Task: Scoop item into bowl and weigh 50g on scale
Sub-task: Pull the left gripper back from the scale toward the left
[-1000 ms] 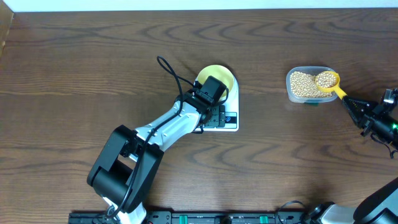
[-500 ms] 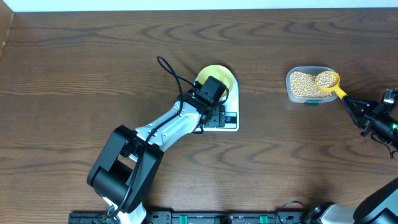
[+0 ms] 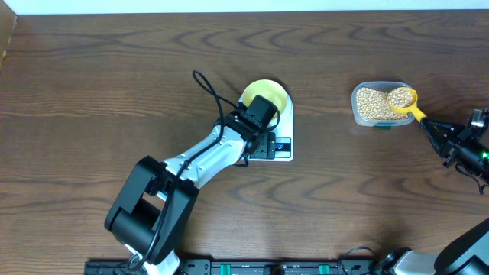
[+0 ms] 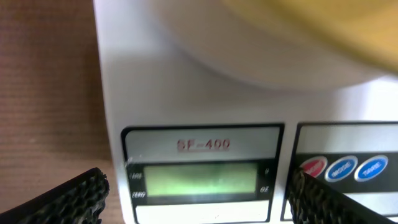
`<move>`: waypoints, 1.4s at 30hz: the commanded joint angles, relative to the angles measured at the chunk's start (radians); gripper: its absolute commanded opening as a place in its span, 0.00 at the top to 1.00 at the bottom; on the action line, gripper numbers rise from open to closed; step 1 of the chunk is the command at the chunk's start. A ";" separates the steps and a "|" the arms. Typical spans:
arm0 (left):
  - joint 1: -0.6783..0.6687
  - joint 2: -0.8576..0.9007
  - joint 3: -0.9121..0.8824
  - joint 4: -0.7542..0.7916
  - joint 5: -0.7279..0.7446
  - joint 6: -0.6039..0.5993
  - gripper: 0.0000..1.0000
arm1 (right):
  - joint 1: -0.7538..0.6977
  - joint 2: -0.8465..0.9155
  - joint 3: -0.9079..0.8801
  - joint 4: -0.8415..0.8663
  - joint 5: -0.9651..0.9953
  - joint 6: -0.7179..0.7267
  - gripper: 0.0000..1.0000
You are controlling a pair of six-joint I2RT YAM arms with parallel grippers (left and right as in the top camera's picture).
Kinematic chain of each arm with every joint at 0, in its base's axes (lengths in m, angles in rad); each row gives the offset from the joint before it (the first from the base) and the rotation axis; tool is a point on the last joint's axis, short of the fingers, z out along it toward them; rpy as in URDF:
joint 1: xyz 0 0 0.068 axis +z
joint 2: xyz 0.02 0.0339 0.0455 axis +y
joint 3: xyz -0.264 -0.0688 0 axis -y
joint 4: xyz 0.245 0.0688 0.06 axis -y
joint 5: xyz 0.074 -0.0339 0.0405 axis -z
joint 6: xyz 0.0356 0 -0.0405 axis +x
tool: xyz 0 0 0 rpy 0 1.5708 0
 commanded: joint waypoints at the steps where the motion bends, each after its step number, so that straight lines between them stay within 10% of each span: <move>1: -0.003 -0.067 -0.011 -0.006 -0.023 0.008 0.06 | -0.011 0.005 -0.006 0.003 -0.028 0.002 0.99; 28: 0.258 -0.483 -0.010 -0.159 0.263 0.092 0.06 | -0.010 0.005 -0.006 -0.002 -0.048 0.002 0.99; 42: 0.282 -0.491 -0.010 -0.220 0.181 0.166 0.06 | -0.009 0.005 -0.006 -0.005 -0.062 -0.018 0.99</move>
